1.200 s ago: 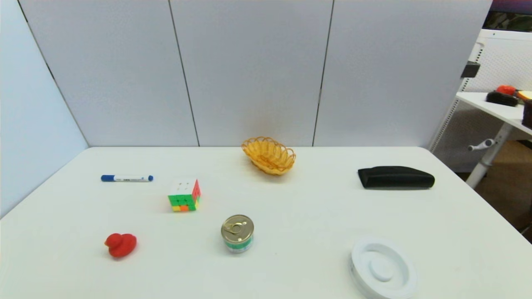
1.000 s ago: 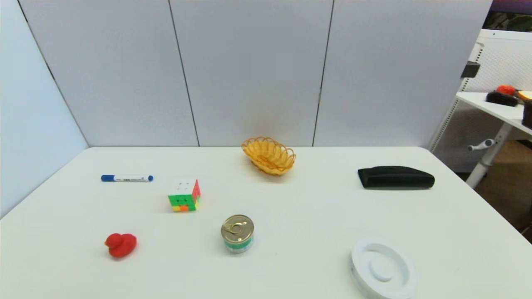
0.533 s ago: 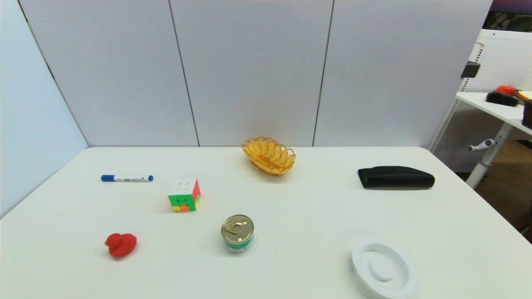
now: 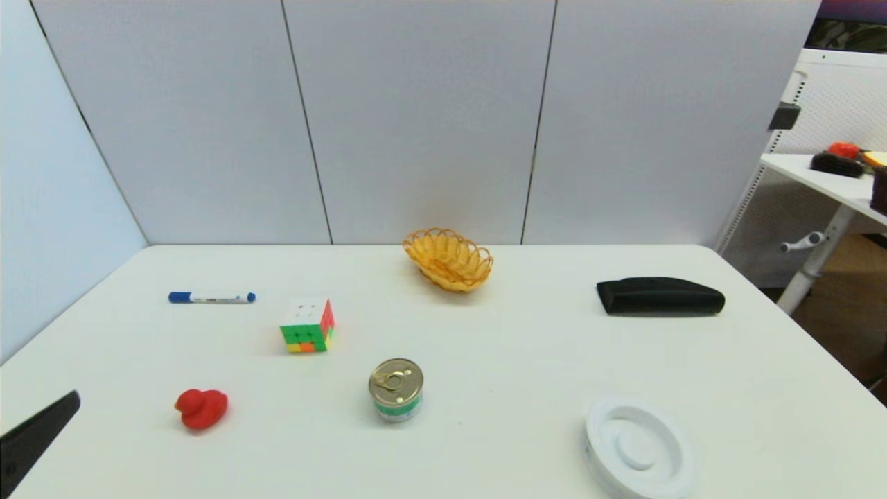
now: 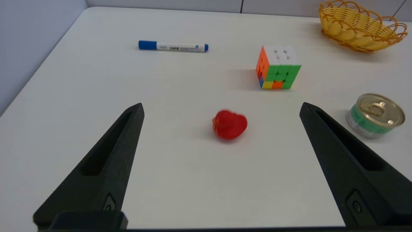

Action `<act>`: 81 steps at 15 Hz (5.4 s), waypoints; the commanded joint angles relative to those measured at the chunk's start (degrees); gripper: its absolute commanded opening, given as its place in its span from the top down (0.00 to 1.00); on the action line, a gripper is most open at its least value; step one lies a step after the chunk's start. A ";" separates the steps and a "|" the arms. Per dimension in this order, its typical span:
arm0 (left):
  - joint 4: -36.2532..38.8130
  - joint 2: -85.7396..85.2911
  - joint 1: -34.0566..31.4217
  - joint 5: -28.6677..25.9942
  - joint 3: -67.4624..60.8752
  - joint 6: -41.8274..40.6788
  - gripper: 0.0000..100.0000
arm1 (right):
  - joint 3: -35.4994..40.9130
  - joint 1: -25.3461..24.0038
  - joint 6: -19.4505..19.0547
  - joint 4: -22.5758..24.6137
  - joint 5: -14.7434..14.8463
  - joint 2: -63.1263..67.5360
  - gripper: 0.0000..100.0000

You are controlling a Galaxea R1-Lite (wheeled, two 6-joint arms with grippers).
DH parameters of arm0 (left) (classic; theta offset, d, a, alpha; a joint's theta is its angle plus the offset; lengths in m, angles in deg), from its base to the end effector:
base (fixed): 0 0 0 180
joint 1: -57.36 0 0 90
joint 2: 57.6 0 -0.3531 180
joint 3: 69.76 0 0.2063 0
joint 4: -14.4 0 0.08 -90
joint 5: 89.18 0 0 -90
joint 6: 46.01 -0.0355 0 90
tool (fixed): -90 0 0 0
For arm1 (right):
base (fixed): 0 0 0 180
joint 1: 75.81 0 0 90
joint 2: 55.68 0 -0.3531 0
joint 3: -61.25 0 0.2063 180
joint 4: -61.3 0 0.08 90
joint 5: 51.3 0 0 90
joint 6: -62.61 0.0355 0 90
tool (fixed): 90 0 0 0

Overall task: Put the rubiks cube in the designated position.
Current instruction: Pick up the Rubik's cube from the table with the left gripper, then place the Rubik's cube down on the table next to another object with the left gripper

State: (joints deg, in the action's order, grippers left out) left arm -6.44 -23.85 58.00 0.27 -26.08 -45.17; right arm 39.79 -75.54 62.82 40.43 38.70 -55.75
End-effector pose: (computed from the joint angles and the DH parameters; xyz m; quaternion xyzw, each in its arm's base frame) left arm 0.0230 -0.0006 0.2099 -0.0072 0.0951 -0.0096 0.9954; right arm -0.0457 0.0002 0.0766 0.0018 -0.0058 -0.0023 1.0000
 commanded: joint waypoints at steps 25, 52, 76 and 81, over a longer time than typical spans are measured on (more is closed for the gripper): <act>-23.30 73.38 18.44 3.10 52.85 14.45 0.00 | 0.09 0.00 0.06 0.02 0.00 0.07 0.00; -22.42 85.42 39.88 2.75 79.65 15.15 1.00 | 0.09 0.00 0.06 0.02 0.00 0.07 0.00; 20.38 111.09 47.62 16.54 90.99 7.42 1.00 | 0.09 0.00 -0.12 0.02 0.00 0.07 0.00; 23.81 112.05 45.95 17.60 91.34 4.96 1.00 | 0.09 0.00 0.06 0.02 0.00 0.07 0.00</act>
State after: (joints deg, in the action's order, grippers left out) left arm 16.77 87.68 104.25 17.79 64.95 -40.28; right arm 39.79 -75.57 62.82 40.41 38.70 -55.75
